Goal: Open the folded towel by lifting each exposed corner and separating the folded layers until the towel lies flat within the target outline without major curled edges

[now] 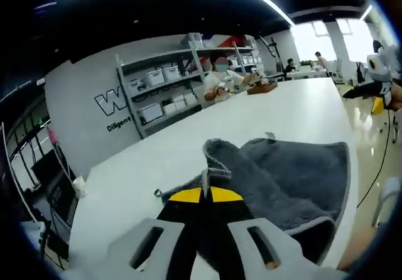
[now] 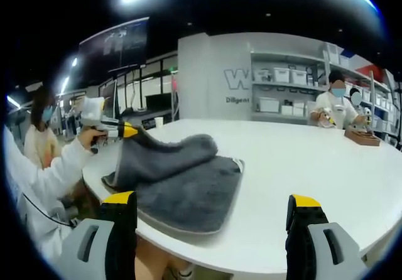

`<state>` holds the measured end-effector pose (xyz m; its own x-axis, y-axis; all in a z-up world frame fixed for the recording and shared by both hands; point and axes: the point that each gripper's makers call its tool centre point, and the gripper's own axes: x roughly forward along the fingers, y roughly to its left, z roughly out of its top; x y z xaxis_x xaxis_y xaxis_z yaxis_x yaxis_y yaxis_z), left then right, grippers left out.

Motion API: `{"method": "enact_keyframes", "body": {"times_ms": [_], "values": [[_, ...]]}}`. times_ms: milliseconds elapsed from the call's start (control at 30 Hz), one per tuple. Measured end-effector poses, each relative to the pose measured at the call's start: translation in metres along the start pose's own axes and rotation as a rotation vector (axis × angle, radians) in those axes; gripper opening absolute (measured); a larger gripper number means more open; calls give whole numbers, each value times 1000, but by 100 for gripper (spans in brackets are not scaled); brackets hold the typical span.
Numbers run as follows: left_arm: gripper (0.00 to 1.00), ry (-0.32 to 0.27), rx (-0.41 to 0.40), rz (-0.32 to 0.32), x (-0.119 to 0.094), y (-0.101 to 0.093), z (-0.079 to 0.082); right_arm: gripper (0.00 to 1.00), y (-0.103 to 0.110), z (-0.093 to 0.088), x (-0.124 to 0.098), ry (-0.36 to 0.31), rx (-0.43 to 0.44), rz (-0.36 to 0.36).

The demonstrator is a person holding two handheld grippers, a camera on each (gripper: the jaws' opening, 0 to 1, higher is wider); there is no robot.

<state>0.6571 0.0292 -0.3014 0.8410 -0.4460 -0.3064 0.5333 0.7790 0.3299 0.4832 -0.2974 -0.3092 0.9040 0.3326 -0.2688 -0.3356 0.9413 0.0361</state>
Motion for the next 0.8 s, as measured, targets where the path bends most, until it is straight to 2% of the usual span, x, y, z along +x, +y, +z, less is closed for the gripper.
{"method": "enact_keyframes", "body": {"times_ms": [200, 467, 667, 800], "values": [[2, 114, 98, 39, -7, 23, -36, 99, -4, 0, -2, -3, 4, -5], [2, 158, 82, 100, -32, 57, -65, 99, -6, 0, -2, -3, 9, -8], [2, 203, 74, 112, -48, 65, -85, 99, -6, 0, -2, -2, 9, -5], [2, 205, 60, 133, -62, 75, -89, 99, -7, 0, -2, -3, 11, -9]]}}
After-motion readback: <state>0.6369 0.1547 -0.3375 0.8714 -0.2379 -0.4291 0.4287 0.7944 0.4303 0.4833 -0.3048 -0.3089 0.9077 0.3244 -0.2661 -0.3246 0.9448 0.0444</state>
